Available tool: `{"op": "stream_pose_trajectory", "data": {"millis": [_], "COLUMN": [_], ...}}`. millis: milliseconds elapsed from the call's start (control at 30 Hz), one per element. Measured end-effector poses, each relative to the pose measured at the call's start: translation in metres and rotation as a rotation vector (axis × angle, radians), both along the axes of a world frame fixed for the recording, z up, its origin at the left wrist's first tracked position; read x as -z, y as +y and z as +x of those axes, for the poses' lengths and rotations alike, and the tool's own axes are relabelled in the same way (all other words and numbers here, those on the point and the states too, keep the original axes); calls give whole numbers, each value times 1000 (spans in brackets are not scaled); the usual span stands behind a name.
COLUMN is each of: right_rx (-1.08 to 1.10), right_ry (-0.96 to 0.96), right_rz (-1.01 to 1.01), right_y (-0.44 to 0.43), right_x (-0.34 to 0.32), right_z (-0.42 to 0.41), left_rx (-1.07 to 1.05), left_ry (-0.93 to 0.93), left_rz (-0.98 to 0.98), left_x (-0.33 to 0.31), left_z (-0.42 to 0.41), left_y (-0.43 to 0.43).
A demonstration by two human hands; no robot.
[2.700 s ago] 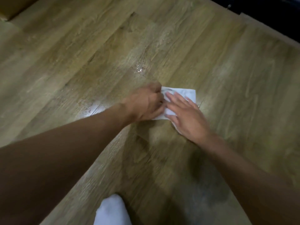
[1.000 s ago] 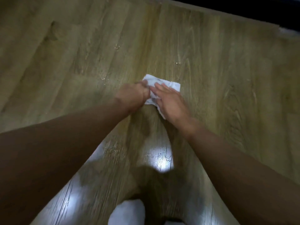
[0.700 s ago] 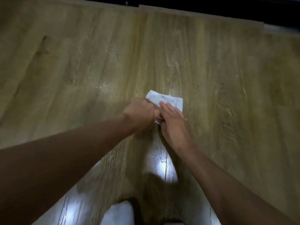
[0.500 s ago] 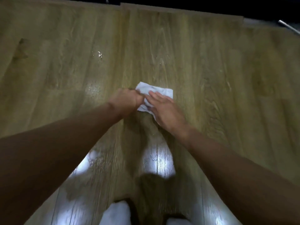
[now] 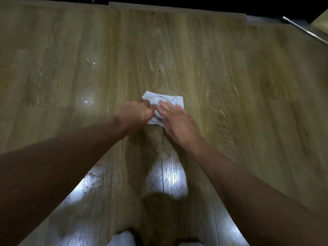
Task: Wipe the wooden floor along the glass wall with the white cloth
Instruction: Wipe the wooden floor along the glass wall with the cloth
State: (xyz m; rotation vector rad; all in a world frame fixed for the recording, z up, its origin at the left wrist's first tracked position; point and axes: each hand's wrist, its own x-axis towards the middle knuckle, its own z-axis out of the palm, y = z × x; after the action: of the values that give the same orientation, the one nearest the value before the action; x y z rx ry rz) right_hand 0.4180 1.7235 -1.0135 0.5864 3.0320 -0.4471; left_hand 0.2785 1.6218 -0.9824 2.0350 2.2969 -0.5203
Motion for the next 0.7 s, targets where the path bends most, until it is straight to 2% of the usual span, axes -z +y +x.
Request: {"op": "stream_pose_trajectory", "data": {"millis": [100, 167, 300, 367, 400, 500, 600, 633, 700], "right_rx": [63, 89, 106, 75, 64, 84, 188, 212, 214], "right_ry": [-9, 38, 118, 103, 82, 51, 76, 93, 149], "right_rz": [7, -17, -90, -66, -60, -81, -154, -189, -240], "right_y": [18, 14, -4, -6, -1, 25, 44, 43, 32], "right_x": [-13, -16, -9, -3, -3, -5, -13, -16, -19], "right_z": [-24, -23, 21, 51, 58, 38, 2, -1, 15], "left_rx": [-182, -174, 116, 238, 242, 108, -282, -299, -135], "left_ry": [-159, -193, 73, 86, 65, 40, -245, -289, -240], "left_rz": [-111, -128, 157, 203, 162, 75, -109, -136, -132], "left_x": [-8, -13, -14, -8, -6, -22, -24, -25, -31], "left_z": [-10, -7, 27, 42, 42, 35, 25, 26, 36], "left_y": [36, 41, 8, -5, -3, 23, 72, 83, 77]}}
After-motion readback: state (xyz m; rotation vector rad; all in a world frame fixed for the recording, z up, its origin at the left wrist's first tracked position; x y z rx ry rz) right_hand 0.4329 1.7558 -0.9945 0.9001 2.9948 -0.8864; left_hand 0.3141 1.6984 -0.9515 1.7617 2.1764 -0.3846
